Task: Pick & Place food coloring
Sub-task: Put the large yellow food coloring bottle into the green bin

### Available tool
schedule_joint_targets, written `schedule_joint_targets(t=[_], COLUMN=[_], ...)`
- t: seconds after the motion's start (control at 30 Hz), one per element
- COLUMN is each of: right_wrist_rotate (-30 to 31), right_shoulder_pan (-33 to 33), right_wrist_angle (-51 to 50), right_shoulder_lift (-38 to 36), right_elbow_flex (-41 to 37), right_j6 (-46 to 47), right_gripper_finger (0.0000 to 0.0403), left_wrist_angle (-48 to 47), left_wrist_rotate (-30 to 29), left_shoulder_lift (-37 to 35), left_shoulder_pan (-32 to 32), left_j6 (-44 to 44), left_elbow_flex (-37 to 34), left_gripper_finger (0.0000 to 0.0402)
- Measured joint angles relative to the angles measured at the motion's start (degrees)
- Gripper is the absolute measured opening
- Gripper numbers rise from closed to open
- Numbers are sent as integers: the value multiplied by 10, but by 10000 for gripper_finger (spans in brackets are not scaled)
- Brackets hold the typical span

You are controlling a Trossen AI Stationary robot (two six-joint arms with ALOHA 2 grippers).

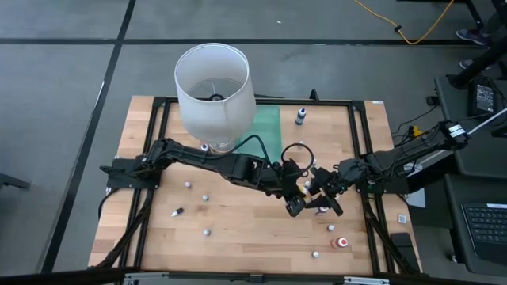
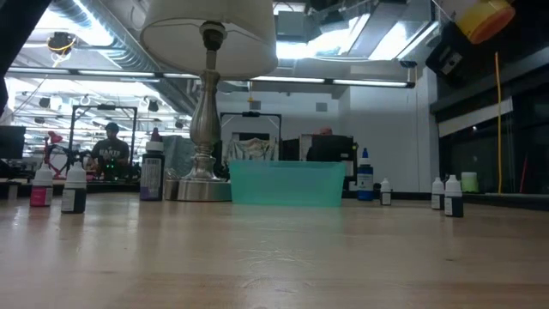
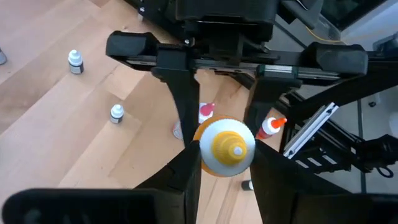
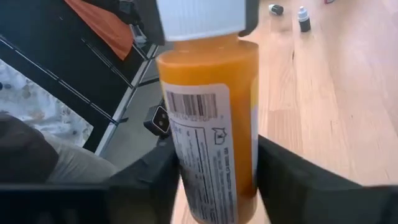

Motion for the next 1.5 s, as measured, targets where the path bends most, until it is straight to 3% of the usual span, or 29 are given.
schedule_joint_targets(t=[0.17, 0.4, 0.63, 1.0, 1.3, 1.5], right_wrist_rotate=[-2, 18, 79, 164, 209, 210], right_shoulder_pan=[0, 11, 25, 65, 102, 102], right_wrist_angle=[1, 18, 60, 182, 135, 89], right_shoulder_lift=[0, -2, -3, -2, 55, 102], right_elbow_flex=[0, -1, 0, 2, 117, 177], right_j6=[25, 30, 28, -22, -155, -182], right_gripper_finger=[121, 116, 114, 112, 112, 112], left_wrist_angle=[0, -7, -12, 26, 138, 165], left_wrist_rotate=[10, 17, -134, -350, -334, -330], left_shoulder_lift=[0, -3, -20, -19, -19, -19], left_shoulder_pan=[1, -3, -48, -110, -114, -114], left_j6=[-2, -16, -17, 15, 105, 127], left_elbow_flex=[0, 0, 0, 0, 0, 0], left_gripper_finger=[119, 179, 209, 209, 209, 204])
